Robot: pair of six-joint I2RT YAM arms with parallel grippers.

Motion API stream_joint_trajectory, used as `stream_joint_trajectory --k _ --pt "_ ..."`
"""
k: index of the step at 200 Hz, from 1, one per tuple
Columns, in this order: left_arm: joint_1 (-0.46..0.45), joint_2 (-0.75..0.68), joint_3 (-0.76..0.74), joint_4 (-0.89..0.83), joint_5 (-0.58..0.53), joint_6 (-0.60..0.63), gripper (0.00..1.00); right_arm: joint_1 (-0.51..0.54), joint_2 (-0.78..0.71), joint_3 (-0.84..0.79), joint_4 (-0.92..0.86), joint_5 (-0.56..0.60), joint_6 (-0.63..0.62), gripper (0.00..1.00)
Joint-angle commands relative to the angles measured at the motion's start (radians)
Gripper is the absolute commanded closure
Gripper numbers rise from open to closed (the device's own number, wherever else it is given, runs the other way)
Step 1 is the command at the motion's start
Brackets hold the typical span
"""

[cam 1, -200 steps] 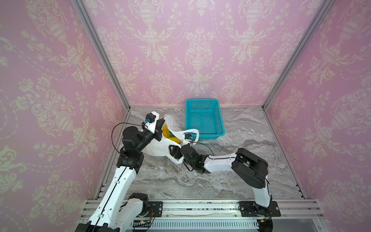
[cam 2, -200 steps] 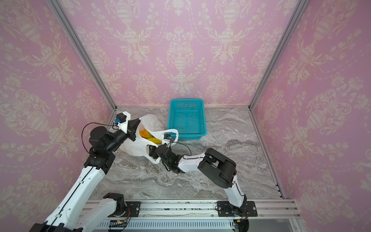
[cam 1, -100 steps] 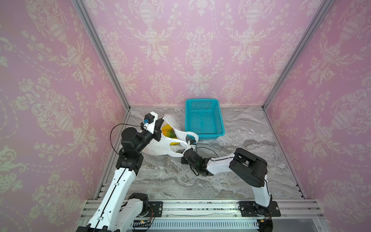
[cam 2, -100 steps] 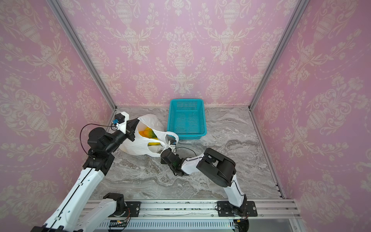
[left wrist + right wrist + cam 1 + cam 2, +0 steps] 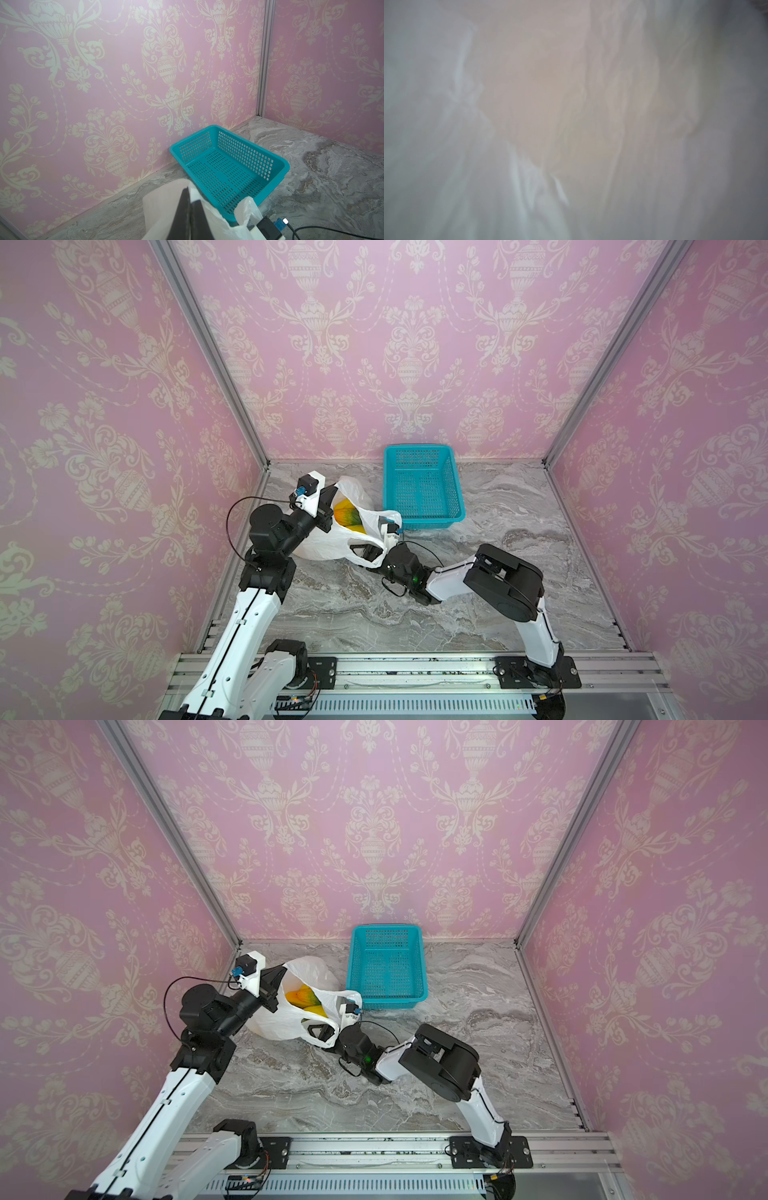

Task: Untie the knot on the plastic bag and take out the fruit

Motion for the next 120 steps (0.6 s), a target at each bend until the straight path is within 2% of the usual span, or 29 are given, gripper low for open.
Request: stream_joint_trajectory --k 1,36,69,85,106,120 --pt "0.005 -0.019 -0.009 0.038 0.036 -0.003 1.00 -0.003 0.068 0.070 0.101 -0.047 0.166 0.24" --pt "0.005 -0.017 -0.008 0.040 0.034 -0.006 1.00 -0.004 0.026 0.055 0.005 0.013 0.140 0.28" --pt "0.007 -0.020 -0.007 0.040 0.030 -0.008 1.00 -0.015 -0.011 0.011 -0.023 0.033 0.113 0.73" --pt "0.007 -0.026 -0.010 0.030 0.011 -0.001 1.00 -0.017 -0.029 -0.010 -0.044 0.030 0.092 0.90" --pt "0.008 -0.025 0.002 -0.009 -0.076 0.013 1.00 -0.002 -0.072 -0.071 -0.084 0.033 0.048 1.00" --pt "0.008 -0.015 0.024 -0.048 -0.124 0.020 1.00 0.037 -0.097 -0.109 -0.115 0.055 0.008 1.00"
